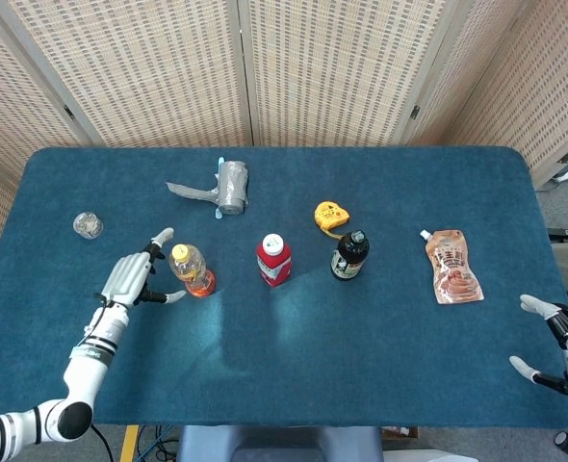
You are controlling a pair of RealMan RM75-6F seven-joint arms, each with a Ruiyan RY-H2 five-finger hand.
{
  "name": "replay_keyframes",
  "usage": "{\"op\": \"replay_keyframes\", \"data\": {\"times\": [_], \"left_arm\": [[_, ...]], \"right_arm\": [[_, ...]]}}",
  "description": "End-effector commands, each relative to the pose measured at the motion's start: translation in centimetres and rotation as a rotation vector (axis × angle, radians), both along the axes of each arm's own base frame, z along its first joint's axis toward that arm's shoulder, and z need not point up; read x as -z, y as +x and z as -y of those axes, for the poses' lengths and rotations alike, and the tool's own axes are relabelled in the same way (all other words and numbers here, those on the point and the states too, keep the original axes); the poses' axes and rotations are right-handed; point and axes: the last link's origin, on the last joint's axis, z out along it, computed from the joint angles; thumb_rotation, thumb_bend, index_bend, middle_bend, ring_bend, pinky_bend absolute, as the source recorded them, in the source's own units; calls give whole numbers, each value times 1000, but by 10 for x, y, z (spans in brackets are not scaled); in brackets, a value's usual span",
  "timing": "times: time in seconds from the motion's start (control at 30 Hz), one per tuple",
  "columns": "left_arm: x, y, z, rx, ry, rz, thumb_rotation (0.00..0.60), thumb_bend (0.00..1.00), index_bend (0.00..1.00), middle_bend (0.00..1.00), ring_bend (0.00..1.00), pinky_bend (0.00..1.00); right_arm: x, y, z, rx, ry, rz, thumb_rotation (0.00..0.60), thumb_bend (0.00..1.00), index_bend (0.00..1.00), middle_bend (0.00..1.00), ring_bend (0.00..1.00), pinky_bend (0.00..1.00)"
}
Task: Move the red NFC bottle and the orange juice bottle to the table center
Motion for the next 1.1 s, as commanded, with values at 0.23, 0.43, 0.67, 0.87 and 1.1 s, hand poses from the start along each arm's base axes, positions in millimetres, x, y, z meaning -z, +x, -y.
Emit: {"op": "replay_keyframes", "data": {"times": [0.23,0.43,0.67,0.87,1.1], "left_arm": [[-25,-33,41,81,141,-212,600,83,51,103,259,408],[-35,-61,70,106,187,-307,600,83,95,103,258,408],[-50,-88,97,100,284,-360,600,83,155,104,256,408],[-61,-110,124,59,299,-387,600,83,229,132,256,408],[-65,-126,135,44,239,-449,600,83,281,177,256,408]], "right_arm": [[-3,-4,5,52,14,-15,600,0,239,323,258,483],[-8,-8,11,116,28,-38,600,0,239,323,258,483],[-12,-11,14,166,43,-54,600,0,239,331,265,483],[-17,-14,16,185,42,-61,600,0,244,336,271,483],[-20,-19,15,204,31,-64,600,0,247,336,272,483]]}}
